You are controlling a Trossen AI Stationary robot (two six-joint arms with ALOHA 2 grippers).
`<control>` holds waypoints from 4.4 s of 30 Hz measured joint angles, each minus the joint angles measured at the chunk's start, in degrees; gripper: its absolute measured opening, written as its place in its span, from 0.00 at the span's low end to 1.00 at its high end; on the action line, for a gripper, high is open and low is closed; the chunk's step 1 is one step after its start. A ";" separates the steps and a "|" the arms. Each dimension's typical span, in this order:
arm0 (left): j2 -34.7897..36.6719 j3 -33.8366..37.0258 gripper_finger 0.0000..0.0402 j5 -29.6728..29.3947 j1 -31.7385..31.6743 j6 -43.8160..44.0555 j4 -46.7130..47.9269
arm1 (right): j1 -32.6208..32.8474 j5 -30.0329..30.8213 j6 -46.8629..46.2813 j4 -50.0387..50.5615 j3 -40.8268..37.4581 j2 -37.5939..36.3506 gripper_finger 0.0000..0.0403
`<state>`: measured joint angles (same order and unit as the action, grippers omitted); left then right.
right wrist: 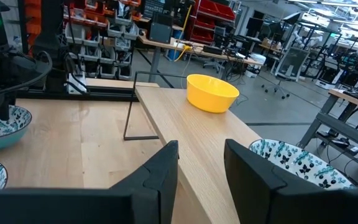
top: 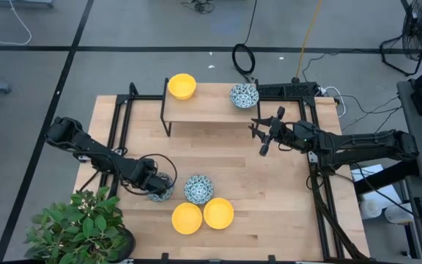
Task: Pick & Place Mini bowls
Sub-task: Stack the left blue bowl on top of the blue bowl on the shelf
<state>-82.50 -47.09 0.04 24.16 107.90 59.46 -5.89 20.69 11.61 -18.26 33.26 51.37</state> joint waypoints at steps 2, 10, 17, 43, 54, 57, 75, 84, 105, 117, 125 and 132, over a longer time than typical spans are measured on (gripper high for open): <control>0.00 0.00 0.38 -0.05 0.02 -0.04 0.02 | -0.01 0.00 0.01 -0.02 0.00 0.00 0.29; 0.00 0.00 0.38 -0.09 0.00 -0.04 0.50 | 0.00 0.00 0.01 0.07 0.00 0.00 0.29; 0.00 0.00 0.34 -0.10 0.00 -0.88 0.48 | -0.01 0.00 0.01 0.09 0.00 0.00 0.29; 0.01 0.00 0.12 -0.59 -0.01 -1.07 0.56 | -0.01 0.00 0.00 0.17 0.00 0.02 0.29; -0.07 0.02 0.13 -0.64 0.00 -1.12 0.52 | -0.02 0.00 0.01 0.15 0.00 0.02 0.29; -0.07 0.02 0.14 -0.59 -0.02 -1.16 0.55 | 0.00 0.00 0.01 0.15 0.00 0.02 0.29; 0.00 0.00 0.11 -0.86 0.00 -1.20 0.50 | -0.02 0.01 0.01 0.13 0.01 0.02 0.29; -0.02 -0.03 0.11 -1.36 0.02 -1.23 0.50 | 0.00 0.00 0.01 0.15 0.00 0.02 0.29; 0.03 -0.01 0.10 -1.56 -0.02 -1.13 0.39 | -0.02 0.02 -0.01 0.14 0.00 0.02 0.29; -0.04 0.02 0.12 -1.55 -0.02 -1.14 0.35 | -0.01 0.00 -0.01 0.15 0.01 0.02 0.29; 0.07 -0.04 0.10 -1.58 -0.02 -1.14 0.31 | -0.02 0.01 -0.01 0.15 0.02 0.02 0.29; -0.04 0.02 0.12 -1.54 -0.02 -1.16 0.31 | -0.02 0.02 -0.01 0.13 0.02 0.02 0.29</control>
<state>-82.54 -47.07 -1.51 24.14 106.74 59.77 -5.91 20.71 11.60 -18.13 33.28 51.40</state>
